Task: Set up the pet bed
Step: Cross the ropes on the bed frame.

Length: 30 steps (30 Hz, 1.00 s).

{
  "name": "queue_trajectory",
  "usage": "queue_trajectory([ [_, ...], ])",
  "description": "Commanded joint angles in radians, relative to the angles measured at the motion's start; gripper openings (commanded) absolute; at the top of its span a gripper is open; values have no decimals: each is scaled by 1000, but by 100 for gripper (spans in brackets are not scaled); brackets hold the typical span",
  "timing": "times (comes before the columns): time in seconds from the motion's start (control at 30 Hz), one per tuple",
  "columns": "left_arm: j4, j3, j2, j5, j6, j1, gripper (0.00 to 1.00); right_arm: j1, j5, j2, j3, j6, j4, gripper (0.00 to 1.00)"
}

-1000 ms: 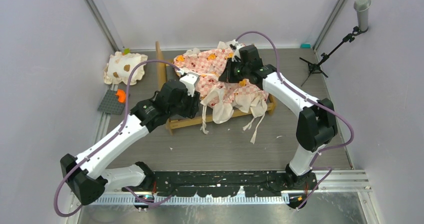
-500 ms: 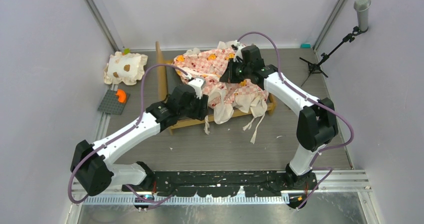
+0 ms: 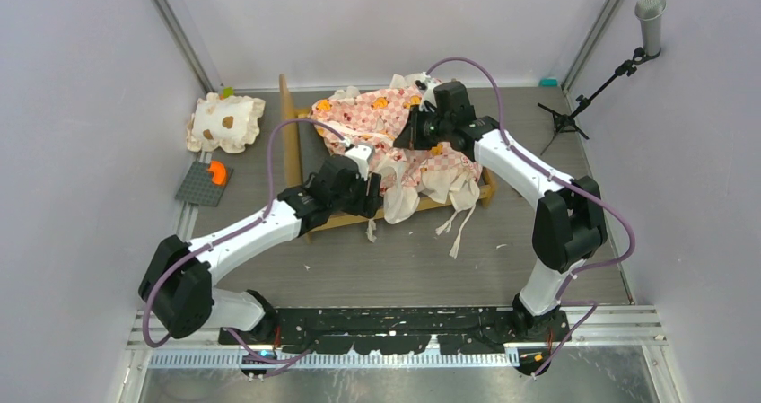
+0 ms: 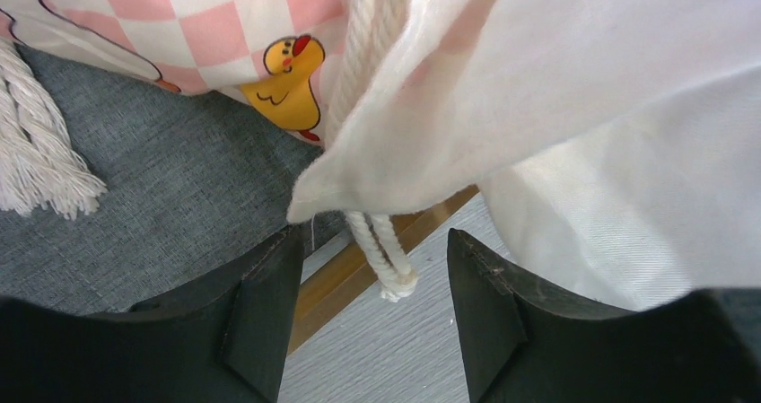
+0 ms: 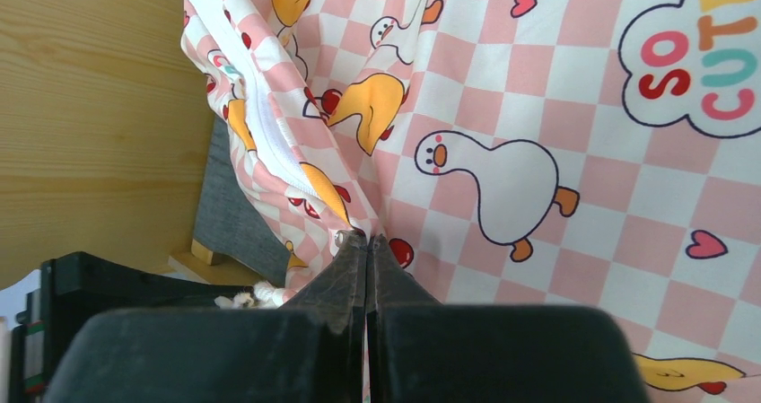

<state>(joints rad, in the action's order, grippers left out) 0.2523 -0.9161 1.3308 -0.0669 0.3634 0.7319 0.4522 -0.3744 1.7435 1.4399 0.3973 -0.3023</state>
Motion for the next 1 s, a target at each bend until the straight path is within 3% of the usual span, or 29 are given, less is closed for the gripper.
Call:
queue_trajectory([
  [0.0,-99,33,11,6,21,-15,61,-9,-21,-18,1,2,36,1],
  [0.27,-188,84,10,99,36,-47,53,-7,-26,-14,-2,3,37,1],
  [0.73,-303,161,-30,253,118,-138,31,-9,-33,-4,-4,5,36,1],
  [0.97,-270,124,-63,278,106,-140,3,-7,-33,-5,-8,2,36,1],
])
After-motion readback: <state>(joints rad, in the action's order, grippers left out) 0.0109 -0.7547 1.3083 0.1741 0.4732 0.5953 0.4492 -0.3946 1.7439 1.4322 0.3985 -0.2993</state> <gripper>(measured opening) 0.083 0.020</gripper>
